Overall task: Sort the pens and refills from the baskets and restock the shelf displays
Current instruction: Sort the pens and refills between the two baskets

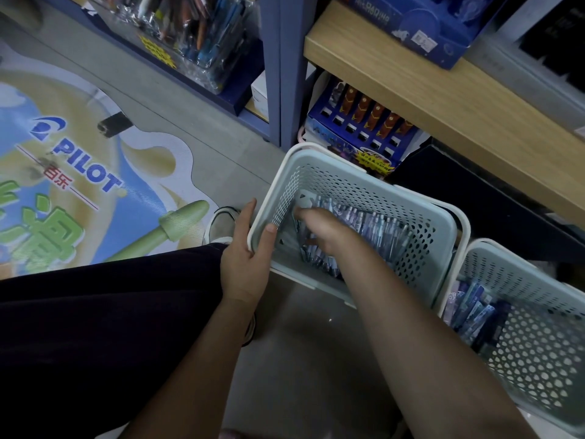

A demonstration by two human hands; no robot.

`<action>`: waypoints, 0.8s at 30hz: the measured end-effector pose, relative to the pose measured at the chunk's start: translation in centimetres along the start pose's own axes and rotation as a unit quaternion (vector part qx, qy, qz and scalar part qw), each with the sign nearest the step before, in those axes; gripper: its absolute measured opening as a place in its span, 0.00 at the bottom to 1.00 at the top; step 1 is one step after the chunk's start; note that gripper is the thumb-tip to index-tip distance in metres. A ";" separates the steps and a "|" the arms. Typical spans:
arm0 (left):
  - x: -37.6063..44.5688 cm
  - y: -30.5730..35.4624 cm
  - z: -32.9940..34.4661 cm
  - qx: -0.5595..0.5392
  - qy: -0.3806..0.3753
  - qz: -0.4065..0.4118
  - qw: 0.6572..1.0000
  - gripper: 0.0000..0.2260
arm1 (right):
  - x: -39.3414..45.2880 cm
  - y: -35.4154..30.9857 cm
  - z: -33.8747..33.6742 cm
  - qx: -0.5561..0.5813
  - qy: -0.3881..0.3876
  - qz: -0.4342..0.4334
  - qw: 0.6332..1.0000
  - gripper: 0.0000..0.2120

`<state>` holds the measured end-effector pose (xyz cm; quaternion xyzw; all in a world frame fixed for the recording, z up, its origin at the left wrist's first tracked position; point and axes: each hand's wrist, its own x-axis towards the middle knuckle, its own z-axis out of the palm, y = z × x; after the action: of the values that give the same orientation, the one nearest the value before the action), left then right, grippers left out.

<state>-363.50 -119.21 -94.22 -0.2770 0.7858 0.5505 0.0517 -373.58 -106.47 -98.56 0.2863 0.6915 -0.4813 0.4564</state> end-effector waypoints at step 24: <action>-0.1 2.3 0.2 0.139 0.021 0.137 0.981 0.30 | -6.1 2.3 -3.9 0.182 -0.039 -0.204 0.961 0.15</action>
<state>-364.64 -118.41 -92.32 -0.1685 0.8862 0.4317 -0.0028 -370.48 -101.72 -93.46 0.1979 0.6177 -0.6927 0.3153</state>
